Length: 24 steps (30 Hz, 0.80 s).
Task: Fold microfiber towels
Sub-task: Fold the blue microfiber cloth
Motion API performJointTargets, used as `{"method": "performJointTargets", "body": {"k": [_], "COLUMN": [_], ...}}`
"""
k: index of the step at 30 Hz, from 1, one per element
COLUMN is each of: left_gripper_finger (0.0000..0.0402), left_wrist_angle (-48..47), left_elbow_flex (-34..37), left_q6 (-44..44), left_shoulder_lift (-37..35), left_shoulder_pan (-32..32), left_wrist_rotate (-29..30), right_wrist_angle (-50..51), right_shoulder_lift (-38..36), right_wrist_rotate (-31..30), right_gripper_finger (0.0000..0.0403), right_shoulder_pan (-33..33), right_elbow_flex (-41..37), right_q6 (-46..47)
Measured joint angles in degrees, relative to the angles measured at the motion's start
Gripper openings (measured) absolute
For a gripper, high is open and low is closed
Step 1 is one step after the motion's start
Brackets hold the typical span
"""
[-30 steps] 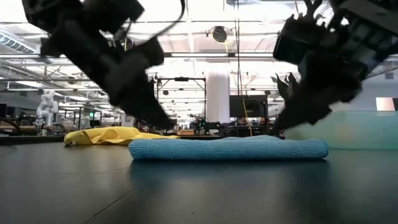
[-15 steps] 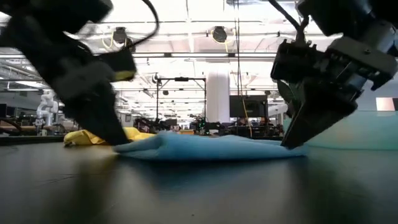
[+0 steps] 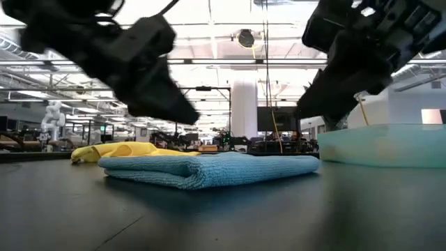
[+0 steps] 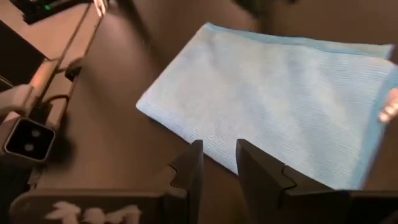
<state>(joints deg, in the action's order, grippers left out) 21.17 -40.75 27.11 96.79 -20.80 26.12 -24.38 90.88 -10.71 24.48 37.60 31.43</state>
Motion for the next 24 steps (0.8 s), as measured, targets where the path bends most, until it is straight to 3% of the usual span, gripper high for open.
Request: {"method": "performJointTargets", "body": {"k": [6,12,17,24], "left_gripper_finger": [0.0145,0.0145,0.0145,0.0145], "left_wrist_angle": [6.5,13.9,12.6,-2.4], "left_elbow_flex": [-0.1,-0.1,0.0,0.0], "left_q6": [-8.1,-8.7,-5.6,-4.2], "left_shoulder_lift": [1.7,9.9,12.2,6.3], "left_shoulder_pan": [8.1,12.7,14.9,14.3], "left_wrist_rotate": [-8.1,-13.3,-10.5,-1.8], "right_wrist_angle": [-8.2,-12.0,-11.7,-3.4], "right_shoulder_lift": [6.2,10.3,12.3,12.5], "right_wrist_rotate": [0.1,0.3,0.3,-2.8], "right_gripper_finger": [0.0088,0.0089,0.0089,0.0089], "right_shoulder_pan": [0.1,0.1,0.4,0.3], "right_elbow_flex": [0.0,0.4,1.1,1.3], "right_q6": [-0.1,0.8,1.1,3.7]}}
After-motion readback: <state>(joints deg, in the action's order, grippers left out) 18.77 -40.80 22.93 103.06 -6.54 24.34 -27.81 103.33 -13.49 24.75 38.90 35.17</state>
